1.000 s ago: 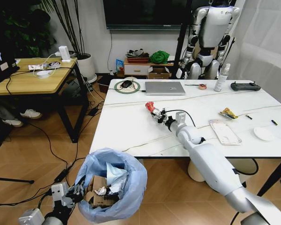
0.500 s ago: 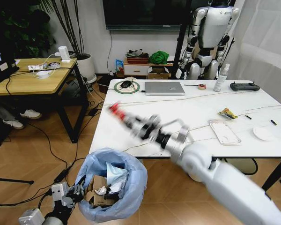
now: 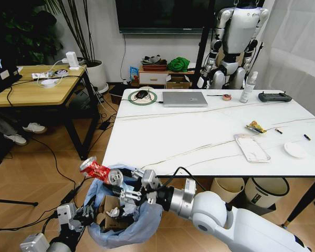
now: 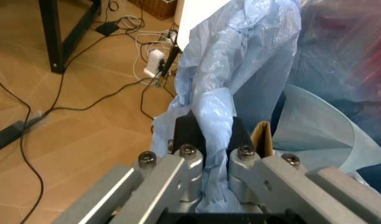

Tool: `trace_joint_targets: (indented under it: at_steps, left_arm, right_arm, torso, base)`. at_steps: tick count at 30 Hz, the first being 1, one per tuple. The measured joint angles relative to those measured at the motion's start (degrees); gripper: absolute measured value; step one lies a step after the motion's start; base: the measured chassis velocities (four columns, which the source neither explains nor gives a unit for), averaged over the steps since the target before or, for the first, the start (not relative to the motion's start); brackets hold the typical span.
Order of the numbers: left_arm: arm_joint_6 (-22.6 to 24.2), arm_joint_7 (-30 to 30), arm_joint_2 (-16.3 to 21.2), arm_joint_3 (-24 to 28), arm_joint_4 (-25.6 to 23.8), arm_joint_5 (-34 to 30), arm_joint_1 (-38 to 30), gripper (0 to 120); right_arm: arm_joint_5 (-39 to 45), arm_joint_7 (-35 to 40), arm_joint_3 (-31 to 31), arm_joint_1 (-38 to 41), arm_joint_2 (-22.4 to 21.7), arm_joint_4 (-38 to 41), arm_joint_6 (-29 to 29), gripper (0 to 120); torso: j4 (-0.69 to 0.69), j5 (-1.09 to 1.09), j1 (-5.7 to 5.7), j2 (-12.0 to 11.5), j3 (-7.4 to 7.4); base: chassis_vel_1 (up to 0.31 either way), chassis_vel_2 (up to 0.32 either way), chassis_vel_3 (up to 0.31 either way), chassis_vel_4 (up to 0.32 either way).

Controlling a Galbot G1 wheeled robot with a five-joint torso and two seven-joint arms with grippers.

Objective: Pick up the trash bin and place the trash from the table into it.

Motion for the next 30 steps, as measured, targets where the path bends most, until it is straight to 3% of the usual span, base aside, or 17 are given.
trace_joint_targets:
  at_steps: [8, 14, 15, 19, 21, 22, 25, 27, 30]
  left_arm:
    - [0.03, -0.04, 0.06, 0.75, 0.54, 0.04, -0.40, 0]
    - [0.04, -0.05, 0.75, 2.10, 1.15, 0.35, -1.35, 0]
    - [0.04, -0.05, 0.75, 2.10, 1.15, 0.35, -1.35, 0]
    - [-0.06, 0.16, 1.73, 3.50, 1.99, 1.34, -2.32, 0]
    - [-0.08, 0.18, 1.76, 3.53, 2.01, 1.37, -2.35, 0]
    - [-0.27, 0.44, 2.45, 3.95, 2.36, 1.79, -2.80, 0]
    - [-0.43, 0.62, 3.47, 4.71, 2.76, 1.83, -3.39, 0]
    - [-0.64, 0.84, 4.03, 5.66, 3.37, 2.06, -4.01, 0]
    - [-0.81, 0.92, 4.18, 6.49, 3.94, 2.15, -4.49, 0]
  right_arm:
    - [-0.43, 3.01, 7.00, -2.47, -0.47, 0.65, 1.18, 98]
    - [3.69, 9.14, 21.05, -9.09, -0.28, -3.17, 0.67, 100]
    - [3.69, 9.14, 21.05, -9.09, -0.28, -3.17, 0.67, 100]
    - [3.12, 10.36, 34.76, -18.61, 0.08, -5.35, 0.59, 100]
    - [3.07, 10.39, 35.49, -19.20, 0.11, -5.36, 0.59, 100]
    - [2.69, 10.54, 41.47, -24.40, 0.46, -5.30, 0.59, 100]
    - [2.54, 8.91, 50.19, -31.89, 1.23, -4.14, 1.09, 100]
    - [2.51, 3.19, 57.95, -38.62, 2.81, -3.36, 2.93, 100]
    - [1.73, 0.27, 62.31, -43.20, 4.41, -2.43, 4.49, 100]
  torso:
    - [0.01, 0.00, 0.01, 0.00, 0.00]
    - [0.01, 0.02, 0.01, -0.01, 0.00]
    - [0.01, 0.02, 0.01, -0.01, 0.00]
    - [0.01, 0.02, 0.01, -0.01, 0.01]
    - [0.01, 0.03, 0.01, -0.01, 0.01]
    - [0.00, 0.03, 0.01, -0.01, 0.00]
    - [-0.02, 0.03, 0.00, -0.01, 0.00]
    - [-0.02, 0.02, 0.00, -0.01, 0.00]
    - [0.00, 0.02, 0.00, -0.01, -0.01]
  base:
    - [0.000, 0.000, 0.000, 0.000]
    - [0.000, 0.000, 0.000, 0.000]
    - [0.000, 0.000, 0.000, 0.000]
    - [0.000, 0.000, 0.000, 0.000]
    - [0.000, 0.000, 0.000, 0.000]
    - [0.000, 0.000, 0.000, 0.000]
    - [0.000, 0.000, 0.000, 0.000]
    - [0.000, 0.000, 0.000, 0.000]
    - [0.000, 0.000, 0.000, 0.000]
